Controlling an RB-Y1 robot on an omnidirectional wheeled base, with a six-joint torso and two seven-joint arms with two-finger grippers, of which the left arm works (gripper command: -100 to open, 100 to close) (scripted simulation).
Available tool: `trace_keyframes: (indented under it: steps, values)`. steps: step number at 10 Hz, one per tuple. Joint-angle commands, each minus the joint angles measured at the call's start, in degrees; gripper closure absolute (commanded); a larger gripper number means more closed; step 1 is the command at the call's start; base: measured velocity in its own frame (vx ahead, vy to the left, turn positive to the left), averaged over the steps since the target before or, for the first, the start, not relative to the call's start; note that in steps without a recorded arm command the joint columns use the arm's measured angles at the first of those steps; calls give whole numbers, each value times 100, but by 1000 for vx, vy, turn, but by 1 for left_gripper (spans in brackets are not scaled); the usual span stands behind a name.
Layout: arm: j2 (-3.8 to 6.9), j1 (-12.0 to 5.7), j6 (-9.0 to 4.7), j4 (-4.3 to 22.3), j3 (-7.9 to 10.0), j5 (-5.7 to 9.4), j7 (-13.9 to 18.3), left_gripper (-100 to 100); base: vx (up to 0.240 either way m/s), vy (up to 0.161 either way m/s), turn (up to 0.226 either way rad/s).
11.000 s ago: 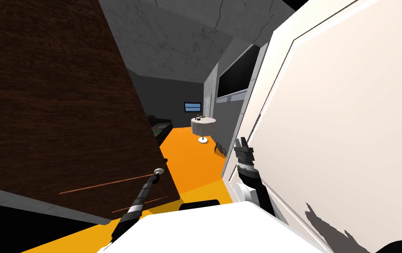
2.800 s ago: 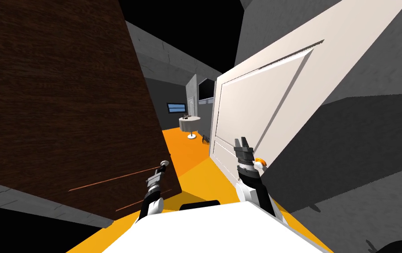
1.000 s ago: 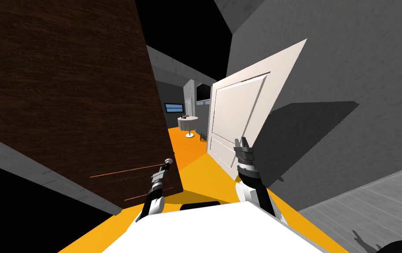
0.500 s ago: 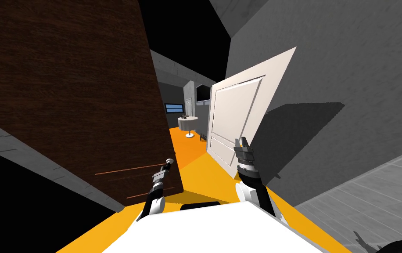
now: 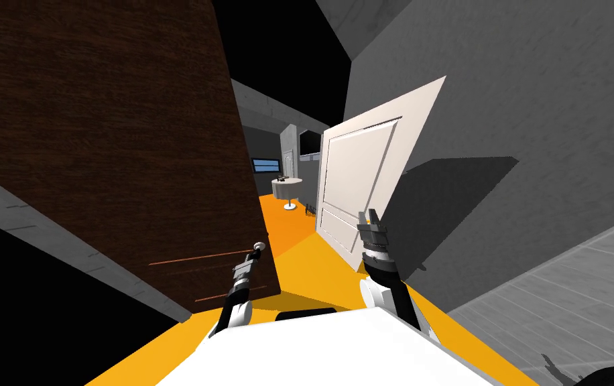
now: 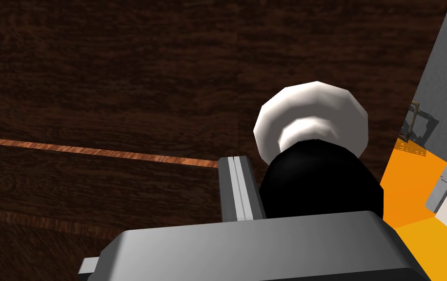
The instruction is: Pull the door open
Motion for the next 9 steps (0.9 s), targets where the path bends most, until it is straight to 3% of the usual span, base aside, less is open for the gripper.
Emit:
trace_keyframes:
  steps: [1,5,6,7,8,9]
  values:
    - [-154,58,176,-178,-129,-41,-49,-100,0,-13,-21]
    - [-154,58,176,-178,-129,-41,-49,-100,2,0,11]
    - [2,17,85,-73,13,8,-31,-100,-4,28,49]
    - [-62,111,-112,-5,40,35,3,-100,68,-9,46]
    - [-89,138,-164,9,40,41,13,-100,96,-62,35]
    - [38,97,-157,65,106,62,39,-100,33,-14,65]
